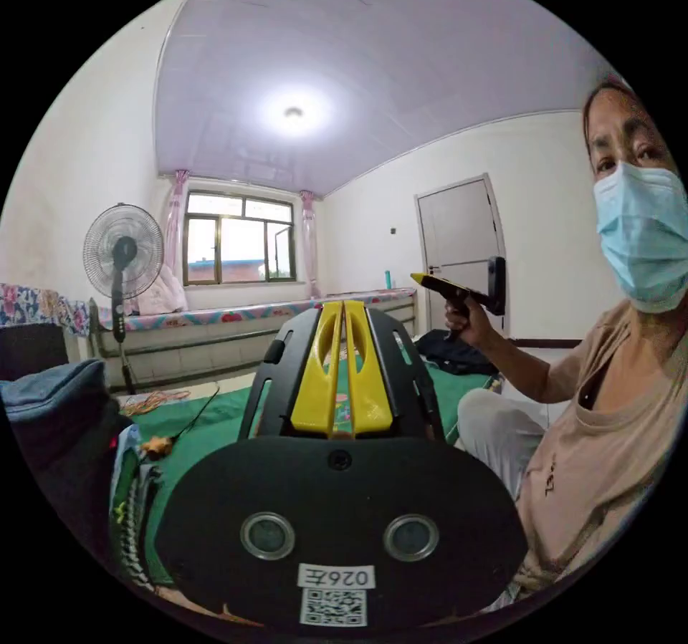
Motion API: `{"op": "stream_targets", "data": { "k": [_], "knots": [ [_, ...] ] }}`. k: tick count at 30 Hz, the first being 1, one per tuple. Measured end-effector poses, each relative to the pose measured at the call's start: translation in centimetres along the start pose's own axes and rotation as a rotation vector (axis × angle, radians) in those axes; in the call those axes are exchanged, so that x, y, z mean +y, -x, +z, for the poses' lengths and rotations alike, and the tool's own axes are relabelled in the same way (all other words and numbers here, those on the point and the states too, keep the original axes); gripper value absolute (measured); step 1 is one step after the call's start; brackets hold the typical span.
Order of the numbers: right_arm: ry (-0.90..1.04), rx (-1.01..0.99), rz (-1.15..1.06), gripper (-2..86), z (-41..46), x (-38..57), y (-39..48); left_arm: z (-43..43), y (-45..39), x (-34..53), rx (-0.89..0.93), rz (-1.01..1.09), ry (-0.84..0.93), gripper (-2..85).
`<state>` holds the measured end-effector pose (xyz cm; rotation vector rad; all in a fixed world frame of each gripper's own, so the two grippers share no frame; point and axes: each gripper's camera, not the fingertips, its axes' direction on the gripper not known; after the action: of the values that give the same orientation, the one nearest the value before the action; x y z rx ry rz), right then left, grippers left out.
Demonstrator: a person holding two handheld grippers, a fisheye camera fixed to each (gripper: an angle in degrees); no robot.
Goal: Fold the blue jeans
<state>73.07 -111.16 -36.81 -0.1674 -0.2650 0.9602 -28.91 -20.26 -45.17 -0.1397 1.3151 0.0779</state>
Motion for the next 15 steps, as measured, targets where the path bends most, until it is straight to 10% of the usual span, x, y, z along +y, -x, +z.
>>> {"op": "stream_targets", "data": {
  "k": [8, 15],
  "knots": [
    [0.315, -0.338, 0.018, -0.9, 23.0, -1.3, 18.9, -19.7, 1.4, 4.9, -0.772, -0.102, -0.013, 0.8],
    [0.423, -0.531, 0.107, 2.7, 41.2, -2.7, 31.9, -27.8, 11.0, 1.2, -0.989, -0.179, 0.097, 12.3]
  ]
}}
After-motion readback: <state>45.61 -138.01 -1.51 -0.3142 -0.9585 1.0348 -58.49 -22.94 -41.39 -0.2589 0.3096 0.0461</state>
